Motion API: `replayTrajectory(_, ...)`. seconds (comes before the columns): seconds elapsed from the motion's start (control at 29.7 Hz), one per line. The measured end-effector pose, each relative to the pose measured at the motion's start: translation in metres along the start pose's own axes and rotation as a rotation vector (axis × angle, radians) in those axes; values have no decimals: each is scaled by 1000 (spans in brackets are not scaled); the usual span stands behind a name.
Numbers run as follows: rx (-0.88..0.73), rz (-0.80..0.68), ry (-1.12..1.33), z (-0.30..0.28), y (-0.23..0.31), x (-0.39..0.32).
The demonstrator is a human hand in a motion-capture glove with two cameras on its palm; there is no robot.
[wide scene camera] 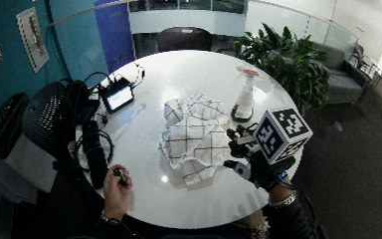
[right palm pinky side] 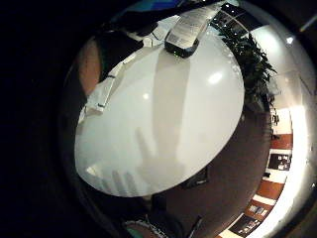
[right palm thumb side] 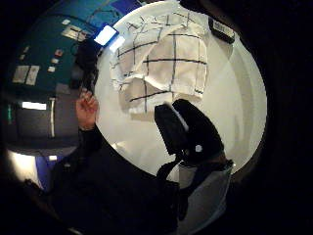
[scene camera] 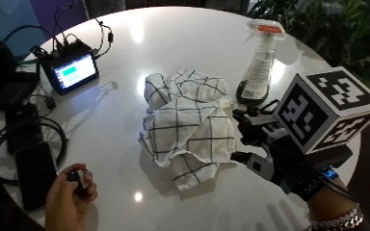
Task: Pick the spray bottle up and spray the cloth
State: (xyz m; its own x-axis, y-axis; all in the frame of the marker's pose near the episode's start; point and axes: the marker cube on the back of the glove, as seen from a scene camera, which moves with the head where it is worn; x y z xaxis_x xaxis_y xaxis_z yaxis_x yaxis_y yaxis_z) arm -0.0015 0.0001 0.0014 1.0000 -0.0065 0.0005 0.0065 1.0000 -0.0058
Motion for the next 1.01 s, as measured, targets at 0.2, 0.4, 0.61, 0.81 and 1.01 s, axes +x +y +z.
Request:
replayTrajectory(0.2, -8, -13, -4, 4, -1, -5)
replayTrajectory(0.4, -15, -14, -12, 8, -2, -7)
replayTrajectory(0.61, -18, -24, -12, 11, -5, -9)
replayTrajectory(0.81, -10, -37, -12, 12, -14, -12)
replayTrajectory(1.01, 24, -4, -9, 17, -29, -9)
